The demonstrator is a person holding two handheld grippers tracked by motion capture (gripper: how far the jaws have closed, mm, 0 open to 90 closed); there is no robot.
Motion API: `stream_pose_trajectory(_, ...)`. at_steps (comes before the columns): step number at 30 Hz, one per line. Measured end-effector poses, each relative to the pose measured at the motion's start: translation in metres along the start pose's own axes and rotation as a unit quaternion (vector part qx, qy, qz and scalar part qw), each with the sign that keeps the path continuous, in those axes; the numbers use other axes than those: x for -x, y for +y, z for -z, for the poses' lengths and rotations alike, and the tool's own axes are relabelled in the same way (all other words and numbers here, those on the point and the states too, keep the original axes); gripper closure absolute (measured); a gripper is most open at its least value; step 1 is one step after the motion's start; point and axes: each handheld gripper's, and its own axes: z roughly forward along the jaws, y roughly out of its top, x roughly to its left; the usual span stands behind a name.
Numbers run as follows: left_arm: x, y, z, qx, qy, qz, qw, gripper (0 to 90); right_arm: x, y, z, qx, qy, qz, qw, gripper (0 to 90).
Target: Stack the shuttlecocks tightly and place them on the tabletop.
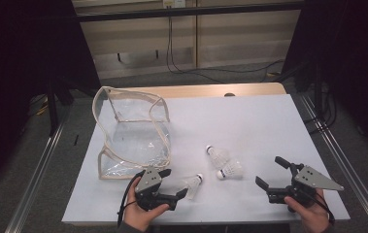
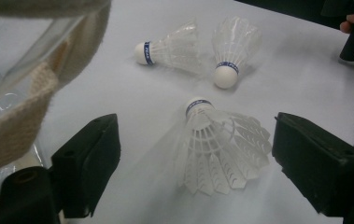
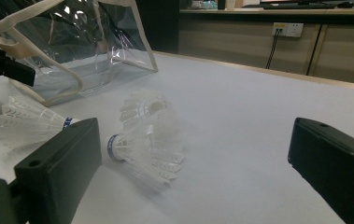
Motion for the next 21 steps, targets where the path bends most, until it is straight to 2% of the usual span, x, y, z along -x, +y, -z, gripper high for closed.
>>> stream_pose_trajectory(3, -0.002, 0.0, -0.003, -0.013, 0.003, -0.004, 0.9999, 22.9, 0.0, 0.0, 0.0, -0.001, 0.002, 0.0, 1.0, 1.9)
stream_pose_trajectory(6, -0.003, 0.001, -0.005, -0.017, 0.005, -0.007, 0.9998, 25.9, 0.0, 0.0, 0.0, -0.001, 0.002, -0.001, 1.0, 1.9)
stream_pose_trajectory(8, -0.003, 0.001, -0.006, -0.018, 0.006, -0.008, 0.9998, 31.0, 0.001, 0.0, 0.0, 0.001, 0.0, -0.002, 1.0, 1.9)
stream_pose_trajectory(12, -0.001, 0.001, -0.012, -0.036, 0.008, -0.015, 0.9992, 36.6, 0.0, 0.0, 0.0, -0.002, 0.002, -0.001, 1.0, 2.0)
stream_pose_trajectory(14, 0.0, 0.001, -0.014, -0.047, 0.002, -0.022, 0.9987, 39.1, 0.001, 0.0, 0.0, -0.001, 0.002, 0.001, 1.0, 2.0)
stream_pose_trajectory(21, -0.002, 0.001, -0.018, -0.052, 0.002, -0.026, 0.9983, 47.2, 0.003, -0.001, 0.001, -0.001, 0.001, -0.002, 1.0, 2.0)
